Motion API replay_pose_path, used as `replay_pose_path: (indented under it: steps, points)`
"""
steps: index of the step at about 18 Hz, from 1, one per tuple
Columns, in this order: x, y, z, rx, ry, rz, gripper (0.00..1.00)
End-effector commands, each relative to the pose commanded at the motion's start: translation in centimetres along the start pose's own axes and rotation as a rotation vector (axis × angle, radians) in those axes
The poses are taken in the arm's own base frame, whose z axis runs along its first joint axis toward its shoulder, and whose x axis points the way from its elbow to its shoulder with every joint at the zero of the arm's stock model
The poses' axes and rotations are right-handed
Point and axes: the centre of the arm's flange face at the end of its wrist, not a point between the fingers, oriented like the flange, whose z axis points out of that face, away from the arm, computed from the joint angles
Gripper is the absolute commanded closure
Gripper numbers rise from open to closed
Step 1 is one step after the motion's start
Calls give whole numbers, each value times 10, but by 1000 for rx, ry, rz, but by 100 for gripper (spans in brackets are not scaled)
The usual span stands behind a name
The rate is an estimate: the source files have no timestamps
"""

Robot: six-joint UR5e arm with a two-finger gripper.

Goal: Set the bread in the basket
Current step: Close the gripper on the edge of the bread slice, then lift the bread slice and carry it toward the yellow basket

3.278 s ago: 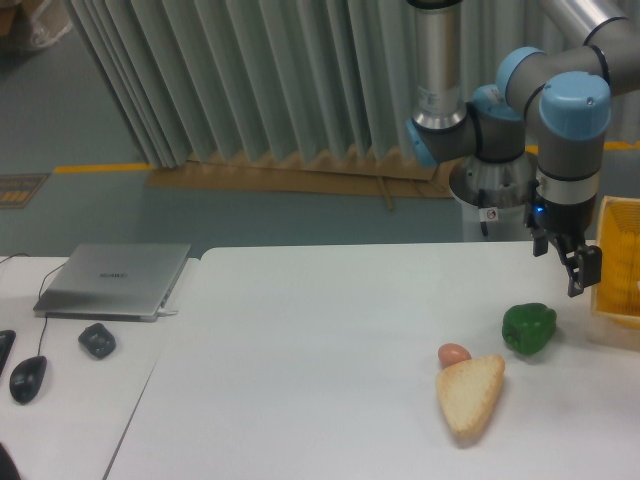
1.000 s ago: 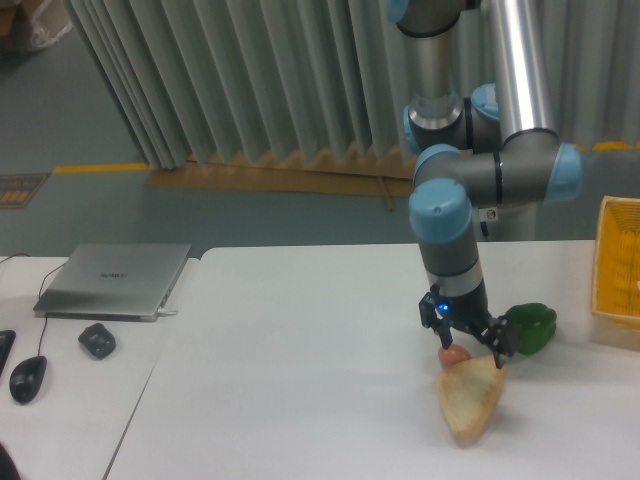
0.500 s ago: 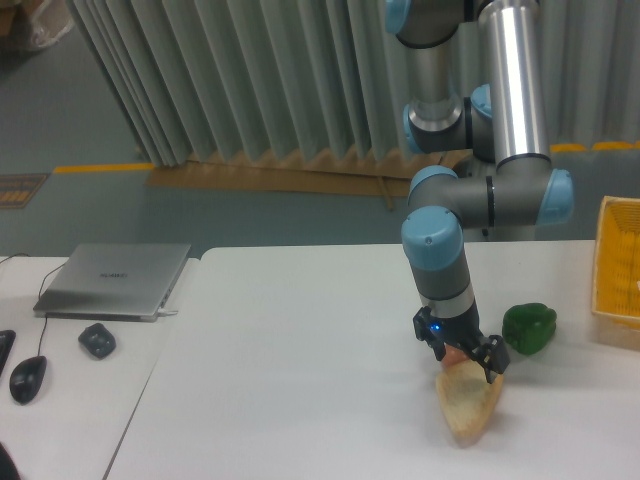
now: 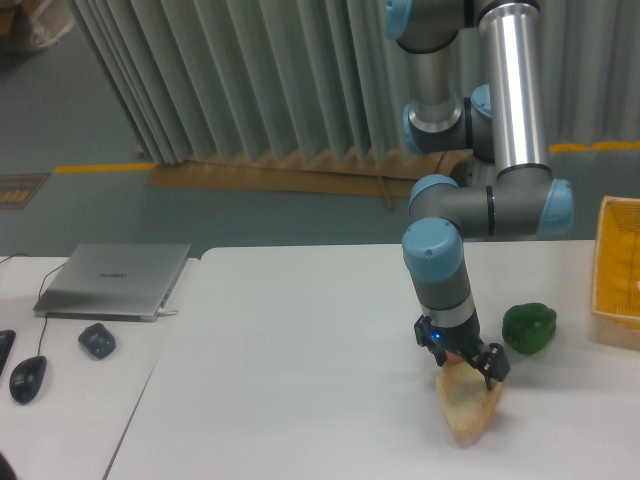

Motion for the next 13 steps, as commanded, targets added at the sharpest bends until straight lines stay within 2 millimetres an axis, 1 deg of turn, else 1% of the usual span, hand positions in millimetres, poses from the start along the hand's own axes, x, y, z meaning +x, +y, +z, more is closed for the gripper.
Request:
replay_pose_path:
  steps: [1,2,4,6,8,10,12,13]
  points:
    - [1,1,-1,0,0,0,67]
    - [1,2,-1,-2,0,0,69]
    - [2,1,-1,-2,-1,-4,83]
    - [2,2,-2,0,-3,-8,89]
    - [-1,2,-7,11,-2,-10,89]
    - [-2,5,-18,34,6,-16,89]
    - [-1,6,-19,38,19,-19,89]
    - [-2,8,-22,38,19,-24,89]
